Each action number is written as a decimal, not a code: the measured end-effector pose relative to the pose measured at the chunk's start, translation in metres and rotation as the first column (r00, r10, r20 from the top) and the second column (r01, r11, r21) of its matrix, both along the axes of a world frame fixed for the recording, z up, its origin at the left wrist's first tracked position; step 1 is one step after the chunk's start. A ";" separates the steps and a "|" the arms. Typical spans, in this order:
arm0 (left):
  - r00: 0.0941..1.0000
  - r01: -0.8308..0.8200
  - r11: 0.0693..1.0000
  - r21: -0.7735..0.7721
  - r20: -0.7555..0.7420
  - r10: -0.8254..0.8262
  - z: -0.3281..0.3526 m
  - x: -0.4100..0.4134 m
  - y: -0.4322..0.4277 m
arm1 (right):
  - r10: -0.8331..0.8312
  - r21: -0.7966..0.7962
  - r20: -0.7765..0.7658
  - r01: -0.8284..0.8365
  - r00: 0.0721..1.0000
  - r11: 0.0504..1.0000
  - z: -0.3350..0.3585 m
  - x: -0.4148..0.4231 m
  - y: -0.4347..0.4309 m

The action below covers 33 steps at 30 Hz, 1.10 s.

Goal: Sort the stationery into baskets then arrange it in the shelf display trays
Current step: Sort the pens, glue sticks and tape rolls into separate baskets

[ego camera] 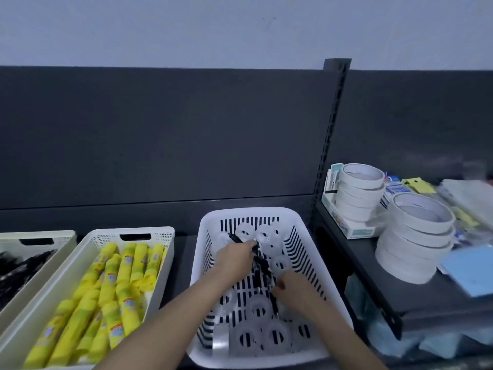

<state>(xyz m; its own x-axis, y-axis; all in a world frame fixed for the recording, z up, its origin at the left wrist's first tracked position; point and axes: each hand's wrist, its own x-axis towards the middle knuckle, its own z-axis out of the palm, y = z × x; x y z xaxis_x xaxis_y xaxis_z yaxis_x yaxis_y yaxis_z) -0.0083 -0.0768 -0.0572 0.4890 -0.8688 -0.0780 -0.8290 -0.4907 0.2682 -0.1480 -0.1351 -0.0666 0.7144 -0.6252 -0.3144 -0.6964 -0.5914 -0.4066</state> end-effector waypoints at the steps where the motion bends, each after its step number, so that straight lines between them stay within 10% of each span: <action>1: 0.999 0.004 0.999 0.039 0.033 -0.005 -0.003 0.001 -0.007 | -0.001 0.007 -0.021 0.001 1.000 1.000 -0.001 0.002 -0.003; 13: 0.993 0.013 1.000 -0.015 -0.116 -0.015 -0.002 -0.004 -0.010 | 0.006 0.055 -0.234 0.007 0.972 0.998 -0.010 0.027 -0.012; 21: 0.930 -0.154 0.984 -0.086 -0.349 0.115 -0.018 -0.019 -0.023 | -0.277 0.246 0.255 0.215 0.926 0.945 -0.001 0.002 -0.024; 33: 0.532 -0.547 0.792 -0.270 -0.843 0.079 0.050 0.007 0.050 | -0.389 0.441 0.567 0.132 0.726 0.888 0.023 0.003 -0.008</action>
